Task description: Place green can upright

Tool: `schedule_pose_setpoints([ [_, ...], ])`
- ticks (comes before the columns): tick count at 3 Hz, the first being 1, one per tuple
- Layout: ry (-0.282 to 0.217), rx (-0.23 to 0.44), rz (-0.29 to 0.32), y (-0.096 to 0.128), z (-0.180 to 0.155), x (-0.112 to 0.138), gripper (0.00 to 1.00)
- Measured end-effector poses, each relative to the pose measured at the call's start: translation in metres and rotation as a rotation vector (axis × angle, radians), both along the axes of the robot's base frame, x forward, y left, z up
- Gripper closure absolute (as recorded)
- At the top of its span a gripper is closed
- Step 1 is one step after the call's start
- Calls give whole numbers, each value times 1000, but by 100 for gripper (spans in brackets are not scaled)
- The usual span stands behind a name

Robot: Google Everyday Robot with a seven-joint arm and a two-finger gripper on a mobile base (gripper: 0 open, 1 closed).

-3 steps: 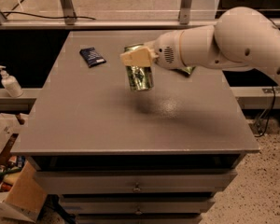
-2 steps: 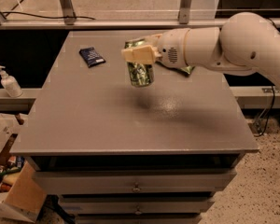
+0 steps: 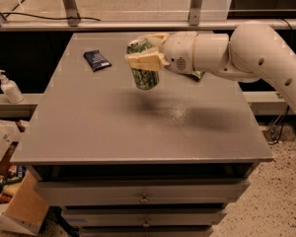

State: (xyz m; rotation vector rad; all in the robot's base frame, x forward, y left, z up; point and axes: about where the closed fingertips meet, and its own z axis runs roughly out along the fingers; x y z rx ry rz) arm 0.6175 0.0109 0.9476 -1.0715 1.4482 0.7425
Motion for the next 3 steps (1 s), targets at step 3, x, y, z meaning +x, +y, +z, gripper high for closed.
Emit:
schedule_pose_setpoints([
  [3,-65,29,64,6,-40,-6,100],
])
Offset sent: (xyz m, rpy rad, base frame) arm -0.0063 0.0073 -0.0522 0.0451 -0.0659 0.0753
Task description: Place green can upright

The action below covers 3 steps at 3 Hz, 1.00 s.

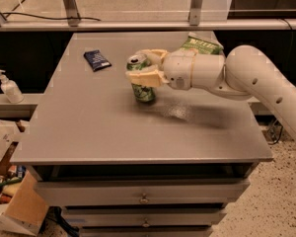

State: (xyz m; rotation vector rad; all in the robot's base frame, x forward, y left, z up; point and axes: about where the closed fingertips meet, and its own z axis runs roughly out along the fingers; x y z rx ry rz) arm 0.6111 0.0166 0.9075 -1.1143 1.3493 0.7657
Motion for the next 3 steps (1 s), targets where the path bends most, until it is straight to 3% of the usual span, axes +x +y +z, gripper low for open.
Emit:
schedule_pose_setpoints([
  [1,-20,14,-18,-13,1,-3,84],
  [3,-47,26,-62,-41,7,-9,36],
])
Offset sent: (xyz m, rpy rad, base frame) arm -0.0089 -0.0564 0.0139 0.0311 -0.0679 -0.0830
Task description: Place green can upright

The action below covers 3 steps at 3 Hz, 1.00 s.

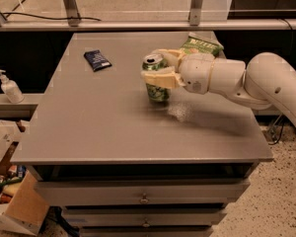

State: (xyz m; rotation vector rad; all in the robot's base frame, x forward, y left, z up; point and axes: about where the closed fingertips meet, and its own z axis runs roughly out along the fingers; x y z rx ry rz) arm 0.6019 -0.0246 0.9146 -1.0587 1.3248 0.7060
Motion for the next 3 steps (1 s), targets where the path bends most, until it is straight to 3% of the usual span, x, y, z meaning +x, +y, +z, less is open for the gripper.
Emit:
schedule_pose_setpoints([
  [1,6,4,-18,-8,-4,-2,13],
  [2,13,7,-38,-15,-7,-4,0],
  [3,20,10,-59,-23,-10,-7,0],
])
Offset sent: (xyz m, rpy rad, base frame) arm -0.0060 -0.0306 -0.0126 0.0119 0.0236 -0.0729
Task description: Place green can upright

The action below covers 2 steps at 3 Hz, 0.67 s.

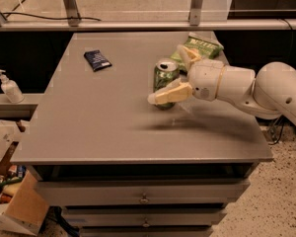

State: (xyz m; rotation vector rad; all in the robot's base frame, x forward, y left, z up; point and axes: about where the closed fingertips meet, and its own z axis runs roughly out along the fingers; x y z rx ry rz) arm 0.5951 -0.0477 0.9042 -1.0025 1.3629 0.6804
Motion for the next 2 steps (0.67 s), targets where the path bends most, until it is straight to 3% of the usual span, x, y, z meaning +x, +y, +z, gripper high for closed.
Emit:
schedule_pose_setpoints([
  [2,-22,-13,-77,-38,13,-12,0],
])
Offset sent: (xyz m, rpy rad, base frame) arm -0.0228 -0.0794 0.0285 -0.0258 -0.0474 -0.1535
